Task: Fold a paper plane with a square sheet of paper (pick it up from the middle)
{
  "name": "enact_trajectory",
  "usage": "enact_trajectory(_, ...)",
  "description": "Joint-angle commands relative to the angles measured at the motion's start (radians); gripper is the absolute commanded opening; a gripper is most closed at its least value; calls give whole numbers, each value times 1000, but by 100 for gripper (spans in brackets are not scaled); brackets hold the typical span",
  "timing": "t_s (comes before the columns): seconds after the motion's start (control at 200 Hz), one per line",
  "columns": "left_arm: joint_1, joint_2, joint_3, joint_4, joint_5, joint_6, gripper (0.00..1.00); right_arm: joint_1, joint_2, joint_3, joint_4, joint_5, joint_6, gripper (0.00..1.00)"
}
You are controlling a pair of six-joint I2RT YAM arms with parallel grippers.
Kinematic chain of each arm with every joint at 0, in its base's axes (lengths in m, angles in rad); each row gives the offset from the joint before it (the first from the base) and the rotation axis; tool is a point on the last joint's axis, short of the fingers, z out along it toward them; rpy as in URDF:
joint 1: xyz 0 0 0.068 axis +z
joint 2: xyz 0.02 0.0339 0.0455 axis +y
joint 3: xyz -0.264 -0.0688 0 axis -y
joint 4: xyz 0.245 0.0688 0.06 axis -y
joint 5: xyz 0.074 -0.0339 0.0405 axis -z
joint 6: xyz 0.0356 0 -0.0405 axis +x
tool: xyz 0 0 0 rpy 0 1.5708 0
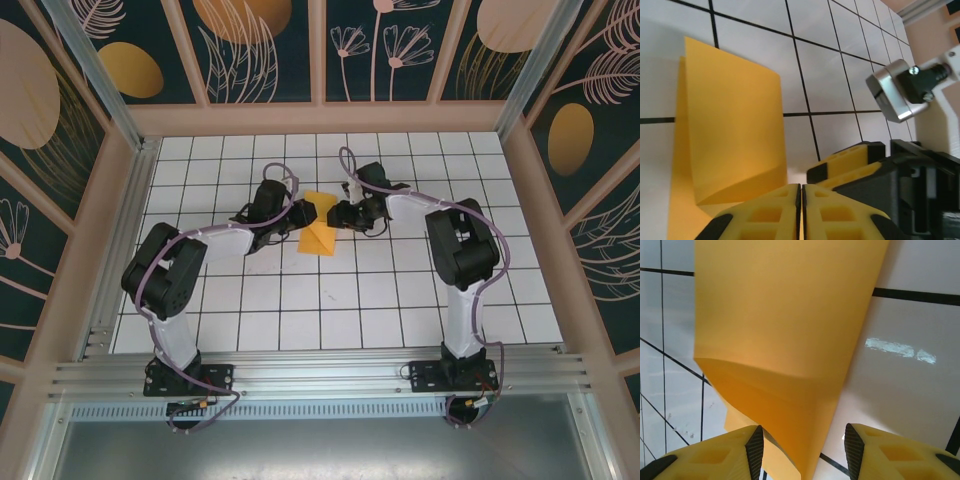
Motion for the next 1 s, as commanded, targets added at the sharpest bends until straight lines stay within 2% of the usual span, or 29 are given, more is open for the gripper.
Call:
enact_trajectory(0.0,6,54,15,21,60,-29,11,-2,24,20,6,0,16,51)
enact_trajectory(0.075,6,80,19,8,41,-43,9,-2,28,16,14,-3,18,51)
enact_trajectory(0.335,5,122,23,-30,-23,-50,8,2,38,4,46,-48,17,52)
enact_trajectory(0.65,5,150,8,-26,-10,-48,9,11,61,5,53,-51,22,52)
enact_trajectory(0.761,6,152,3,-19,-3,-49,9,18,65,6,63,-72,24,47)
enact_trajectory(0.996,5,143,6,-22,-6,-46,9,27,69,14,58,-88,13,47)
